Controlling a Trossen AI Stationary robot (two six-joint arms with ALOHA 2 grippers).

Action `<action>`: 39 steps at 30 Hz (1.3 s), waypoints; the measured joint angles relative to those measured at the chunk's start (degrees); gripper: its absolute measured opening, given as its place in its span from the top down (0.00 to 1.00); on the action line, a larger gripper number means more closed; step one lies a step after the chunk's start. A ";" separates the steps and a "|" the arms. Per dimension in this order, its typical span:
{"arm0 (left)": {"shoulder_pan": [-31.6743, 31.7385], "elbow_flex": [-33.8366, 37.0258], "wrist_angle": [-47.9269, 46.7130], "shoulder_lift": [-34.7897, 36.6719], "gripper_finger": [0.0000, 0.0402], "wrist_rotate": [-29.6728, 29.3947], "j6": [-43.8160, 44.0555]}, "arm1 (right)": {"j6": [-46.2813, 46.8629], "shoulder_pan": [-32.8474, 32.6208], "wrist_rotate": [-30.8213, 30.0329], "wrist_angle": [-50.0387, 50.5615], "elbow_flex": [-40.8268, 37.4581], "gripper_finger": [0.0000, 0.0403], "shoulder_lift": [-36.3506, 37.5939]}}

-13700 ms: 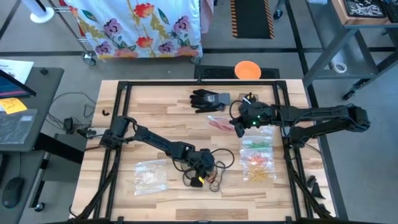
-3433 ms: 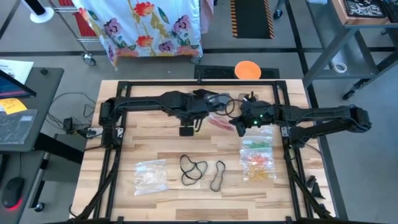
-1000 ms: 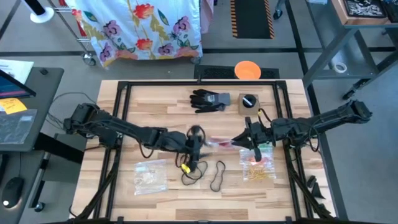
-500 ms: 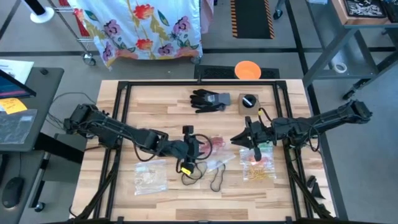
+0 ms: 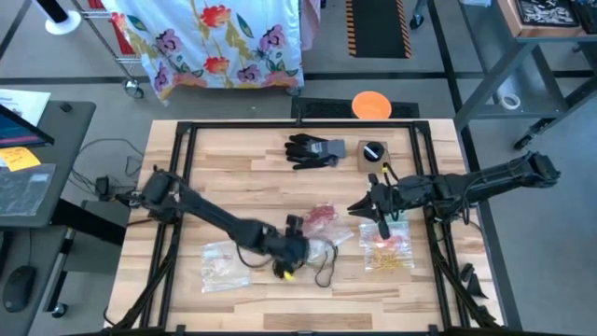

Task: Sort rubber bands
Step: Close the transparent zip bag containing the red rubber bands

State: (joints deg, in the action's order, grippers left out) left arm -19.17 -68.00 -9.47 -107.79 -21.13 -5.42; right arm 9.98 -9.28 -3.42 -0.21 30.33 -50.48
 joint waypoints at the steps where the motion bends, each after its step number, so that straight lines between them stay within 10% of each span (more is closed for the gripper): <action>1: -0.59 -0.19 0.65 -2.01 0.60 0.01 -1.47 | 0.00 0.02 0.00 -0.17 0.00 0.87 0.01; 12: -2.91 -4.38 1.12 -6.82 0.60 -6.73 -4.87 | 0.00 0.44 -0.02 -0.23 0.00 0.87 -0.02; 39: -2.42 -4.69 6.22 -9.37 0.60 1.32 -2.89 | 0.00 0.43 -0.02 -0.20 -0.04 0.87 -0.13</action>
State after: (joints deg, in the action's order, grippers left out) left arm -21.59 -72.69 -3.25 -117.16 -19.81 -8.31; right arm 9.98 -8.85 -3.44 -0.40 30.28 -50.61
